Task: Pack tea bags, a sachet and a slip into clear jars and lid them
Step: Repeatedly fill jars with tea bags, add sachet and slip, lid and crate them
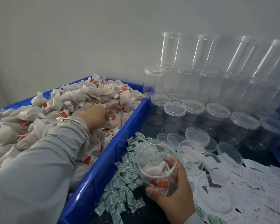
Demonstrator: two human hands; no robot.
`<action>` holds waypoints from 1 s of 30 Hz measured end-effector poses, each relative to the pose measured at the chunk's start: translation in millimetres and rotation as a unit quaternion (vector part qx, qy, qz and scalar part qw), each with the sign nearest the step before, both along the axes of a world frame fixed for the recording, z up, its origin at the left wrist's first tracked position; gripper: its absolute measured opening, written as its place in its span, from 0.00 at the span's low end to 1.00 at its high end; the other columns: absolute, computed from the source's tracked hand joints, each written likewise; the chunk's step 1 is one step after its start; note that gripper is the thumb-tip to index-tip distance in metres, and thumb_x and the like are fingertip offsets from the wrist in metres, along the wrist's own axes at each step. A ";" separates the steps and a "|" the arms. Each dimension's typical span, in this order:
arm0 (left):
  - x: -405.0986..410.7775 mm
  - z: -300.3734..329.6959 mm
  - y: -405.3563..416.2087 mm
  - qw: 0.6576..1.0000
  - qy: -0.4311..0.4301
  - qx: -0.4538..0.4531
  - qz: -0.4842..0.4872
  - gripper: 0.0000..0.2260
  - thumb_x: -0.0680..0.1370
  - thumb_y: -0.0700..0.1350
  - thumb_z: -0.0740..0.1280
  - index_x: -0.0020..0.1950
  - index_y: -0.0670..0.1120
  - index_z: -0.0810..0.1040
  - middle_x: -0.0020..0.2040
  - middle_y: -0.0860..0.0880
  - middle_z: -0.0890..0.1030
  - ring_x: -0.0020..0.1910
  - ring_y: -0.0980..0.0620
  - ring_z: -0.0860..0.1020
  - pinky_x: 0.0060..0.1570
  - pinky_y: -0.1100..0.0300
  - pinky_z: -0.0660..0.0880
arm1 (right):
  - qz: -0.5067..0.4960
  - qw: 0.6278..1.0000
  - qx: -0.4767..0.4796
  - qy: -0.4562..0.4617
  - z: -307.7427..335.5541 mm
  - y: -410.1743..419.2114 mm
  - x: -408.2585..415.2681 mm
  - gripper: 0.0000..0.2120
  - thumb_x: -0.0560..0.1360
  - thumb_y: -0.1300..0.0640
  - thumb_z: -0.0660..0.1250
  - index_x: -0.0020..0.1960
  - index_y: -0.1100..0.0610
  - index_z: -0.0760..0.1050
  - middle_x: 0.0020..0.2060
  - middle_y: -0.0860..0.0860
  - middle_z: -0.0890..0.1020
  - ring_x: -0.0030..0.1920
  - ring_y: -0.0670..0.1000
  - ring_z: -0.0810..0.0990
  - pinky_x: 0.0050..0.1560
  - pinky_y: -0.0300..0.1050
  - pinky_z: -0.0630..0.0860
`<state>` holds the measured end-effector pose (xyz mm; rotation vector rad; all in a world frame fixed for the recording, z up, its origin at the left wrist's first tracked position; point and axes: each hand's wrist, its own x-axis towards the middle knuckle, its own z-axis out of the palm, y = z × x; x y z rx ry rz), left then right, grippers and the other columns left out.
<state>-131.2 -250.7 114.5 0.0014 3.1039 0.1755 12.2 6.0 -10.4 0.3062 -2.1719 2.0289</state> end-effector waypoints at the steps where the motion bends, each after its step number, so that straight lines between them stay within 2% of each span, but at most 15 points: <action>1: -1.4 -5.9 -1.2 0.999 -0.036 -0.041 0.001 0.10 0.78 0.39 0.63 0.57 0.42 0.80 0.56 0.45 0.80 0.55 0.46 0.78 0.48 0.62 0.69 | 0.001 1.000 -0.002 -0.001 -0.4 -0.1 -0.2 0.47 0.49 0.48 0.82 0.66 0.46 0.68 0.62 0.36 0.75 0.62 0.43 0.76 0.56 0.45 0.78; 3: -3.8 -14.0 -2.5 0.993 -0.080 -0.090 0.012 0.11 0.78 0.40 0.65 0.59 0.40 0.79 0.58 0.43 0.79 0.57 0.45 0.78 0.50 0.60 0.71 | 0.002 1.000 -0.004 -0.004 -1.0 0.4 -0.6 0.48 0.49 0.48 0.82 0.66 0.46 0.68 0.63 0.37 0.75 0.63 0.44 0.76 0.57 0.47 0.78; 6: -6.9 -20.0 -1.5 0.989 -0.108 -0.100 0.030 0.13 0.77 0.41 0.66 0.61 0.40 0.77 0.59 0.43 0.79 0.58 0.46 0.77 0.51 0.59 0.72 | 0.000 1.000 -0.002 -0.001 -0.8 1.4 -1.2 0.47 0.49 0.49 0.81 0.66 0.45 0.67 0.62 0.37 0.75 0.63 0.44 0.76 0.59 0.51 0.77; 10: -7.3 -26.6 1.8 0.981 -0.130 -0.145 0.022 0.13 0.76 0.42 0.66 0.60 0.43 0.77 0.59 0.45 0.79 0.57 0.46 0.77 0.48 0.60 0.70 | -0.004 1.000 -0.004 0.006 0.7 2.1 -1.7 0.47 0.50 0.50 0.80 0.67 0.48 0.67 0.61 0.36 0.75 0.62 0.42 0.76 0.59 0.47 0.77; 13: -9.6 -31.7 3.7 0.974 -0.142 -0.175 0.029 0.06 0.75 0.43 0.65 0.50 0.46 0.79 0.56 0.45 0.80 0.54 0.45 0.78 0.50 0.56 0.72 | -0.003 1.000 -0.004 0.010 0.7 1.8 -1.9 0.47 0.50 0.49 0.80 0.66 0.50 0.67 0.60 0.35 0.75 0.60 0.40 0.76 0.56 0.38 0.77; 15: -9.0 -32.2 7.5 0.970 -0.139 -0.194 0.038 0.01 0.73 0.44 0.67 0.44 0.48 0.78 0.55 0.46 0.81 0.52 0.46 0.77 0.50 0.57 0.72 | -0.001 1.000 -0.001 0.013 0.8 1.8 -1.6 0.47 0.49 0.48 0.79 0.67 0.50 0.67 0.60 0.34 0.75 0.60 0.39 0.76 0.56 0.37 0.77; 18: -8.4 -32.7 14.5 0.966 -0.134 -0.215 0.048 0.09 0.73 0.45 0.69 0.53 0.47 0.80 0.56 0.47 0.80 0.56 0.47 0.77 0.48 0.57 0.68 | 0.001 1.000 0.000 0.011 0.7 2.0 -2.2 0.48 0.49 0.48 0.80 0.67 0.48 0.67 0.61 0.34 0.75 0.61 0.39 0.75 0.56 0.38 0.77; 20: -9.4 -33.5 15.8 0.965 -0.132 -0.221 0.053 0.11 0.74 0.44 0.69 0.56 0.46 0.79 0.56 0.48 0.80 0.57 0.47 0.77 0.48 0.57 0.69 | 0.001 1.000 0.001 0.009 0.0 2.4 -3.0 0.47 0.50 0.49 0.80 0.67 0.47 0.67 0.60 0.33 0.74 0.61 0.38 0.75 0.55 0.37 0.77; 24: -12.1 -33.9 11.7 0.973 -0.127 -0.181 0.066 0.09 0.73 0.43 0.68 0.52 0.46 0.79 0.50 0.48 0.80 0.54 0.46 0.78 0.48 0.56 0.73 | 0.005 1.000 0.007 0.006 -1.3 3.3 -4.4 0.48 0.50 0.49 0.81 0.67 0.50 0.67 0.62 0.35 0.74 0.62 0.41 0.75 0.60 0.47 0.76; 27: -15.0 -31.3 6.7 0.989 -0.089 -0.094 0.077 0.04 0.73 0.42 0.66 0.46 0.44 0.79 0.43 0.47 0.79 0.44 0.47 0.77 0.47 0.56 0.76 | 0.003 1.000 0.010 0.006 -1.2 3.4 -3.5 0.49 0.49 0.48 0.81 0.68 0.51 0.66 0.62 0.34 0.74 0.62 0.39 0.75 0.61 0.47 0.75; 30: -18.4 -26.5 4.3 0.995 -0.040 0.029 0.081 0.09 0.75 0.44 0.65 0.51 0.40 0.76 0.46 0.46 0.78 0.44 0.48 0.76 0.42 0.58 0.73 | 0.010 1.000 0.005 -0.001 -0.3 2.2 -2.8 0.50 0.49 0.48 0.81 0.69 0.50 0.66 0.62 0.34 0.74 0.62 0.40 0.75 0.62 0.49 0.76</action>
